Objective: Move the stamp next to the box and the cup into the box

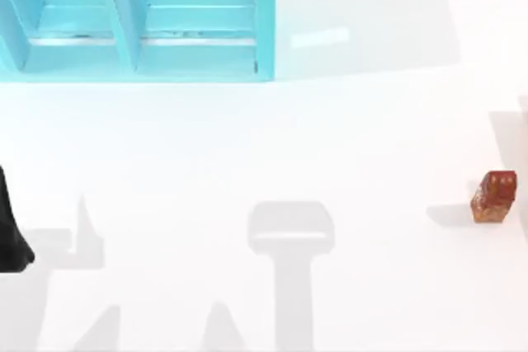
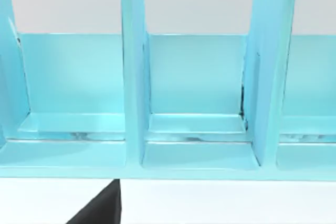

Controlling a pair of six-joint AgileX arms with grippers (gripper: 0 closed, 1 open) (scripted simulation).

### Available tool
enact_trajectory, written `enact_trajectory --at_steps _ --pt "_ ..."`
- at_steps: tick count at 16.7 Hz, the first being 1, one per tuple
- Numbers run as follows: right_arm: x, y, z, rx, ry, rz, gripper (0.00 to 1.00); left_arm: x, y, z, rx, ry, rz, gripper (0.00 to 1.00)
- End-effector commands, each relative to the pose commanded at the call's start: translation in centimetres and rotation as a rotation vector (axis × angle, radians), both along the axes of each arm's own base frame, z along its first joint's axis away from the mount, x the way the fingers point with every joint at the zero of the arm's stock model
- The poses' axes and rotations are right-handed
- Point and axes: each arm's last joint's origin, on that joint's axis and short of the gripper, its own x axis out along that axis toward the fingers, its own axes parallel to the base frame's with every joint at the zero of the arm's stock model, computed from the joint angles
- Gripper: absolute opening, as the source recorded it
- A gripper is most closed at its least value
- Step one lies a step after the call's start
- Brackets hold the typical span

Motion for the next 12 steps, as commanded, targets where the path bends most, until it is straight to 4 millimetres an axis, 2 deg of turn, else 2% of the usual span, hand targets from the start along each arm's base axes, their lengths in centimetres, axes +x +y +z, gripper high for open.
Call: enact_trajectory --at_steps 12 --pt "0.0 0.0 0.0 0.0 0.0 0.0 0.98 0.0 0.0 0.0 0.0 0.0 0.0 1.0"
